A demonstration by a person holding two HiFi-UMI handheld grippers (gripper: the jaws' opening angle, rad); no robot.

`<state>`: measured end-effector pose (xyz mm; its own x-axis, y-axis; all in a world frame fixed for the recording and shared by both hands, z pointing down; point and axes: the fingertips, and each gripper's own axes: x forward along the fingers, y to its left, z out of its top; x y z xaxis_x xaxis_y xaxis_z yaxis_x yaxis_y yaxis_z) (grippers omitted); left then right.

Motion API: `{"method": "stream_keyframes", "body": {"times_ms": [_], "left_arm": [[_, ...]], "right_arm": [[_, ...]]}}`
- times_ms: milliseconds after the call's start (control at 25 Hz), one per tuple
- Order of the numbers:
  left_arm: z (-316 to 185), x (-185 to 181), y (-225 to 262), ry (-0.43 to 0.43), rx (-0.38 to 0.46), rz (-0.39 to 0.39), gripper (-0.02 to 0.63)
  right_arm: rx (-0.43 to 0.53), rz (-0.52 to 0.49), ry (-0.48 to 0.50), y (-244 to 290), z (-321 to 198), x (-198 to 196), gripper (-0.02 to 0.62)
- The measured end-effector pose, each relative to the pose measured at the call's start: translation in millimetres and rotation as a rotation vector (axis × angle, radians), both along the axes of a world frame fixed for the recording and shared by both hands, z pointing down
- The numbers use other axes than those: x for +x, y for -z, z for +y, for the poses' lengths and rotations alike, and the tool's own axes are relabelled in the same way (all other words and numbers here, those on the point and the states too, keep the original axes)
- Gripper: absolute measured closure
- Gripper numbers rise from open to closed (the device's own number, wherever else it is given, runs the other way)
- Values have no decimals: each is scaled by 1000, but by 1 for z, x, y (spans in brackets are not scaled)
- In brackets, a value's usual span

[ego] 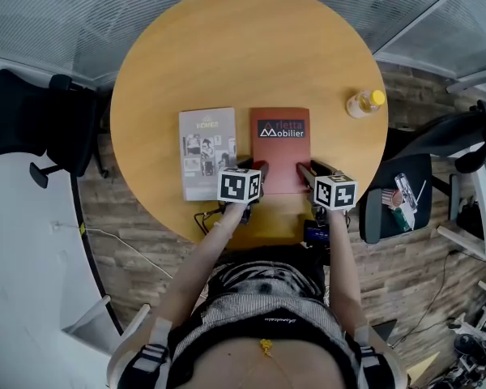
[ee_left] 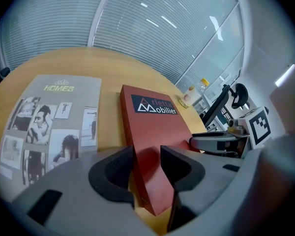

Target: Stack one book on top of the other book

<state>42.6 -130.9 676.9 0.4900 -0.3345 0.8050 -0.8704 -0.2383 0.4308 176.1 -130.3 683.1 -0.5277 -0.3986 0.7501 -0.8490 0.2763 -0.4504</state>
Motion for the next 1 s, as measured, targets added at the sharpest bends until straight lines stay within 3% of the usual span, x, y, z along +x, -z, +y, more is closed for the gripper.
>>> {"method": "stream_keyframes", "body": {"times_ms": [360,600,800,1000], "left_arm": [[-1,-3,-4,9,-24,-12,451],[0,-1,-4,-3,-11,-34,448],[1,-1,-4,-5,-26,-26,448],[1,0,-4,-8,-16,-35,449]], "right_arm": [[-32,-90,-3,-4,-1,-2,422],[33,-49,37,-2,-1,-3,422],[3,-102,-23,-4,1,0,422],[22,-91,-44,-3,1,0,422]]}}
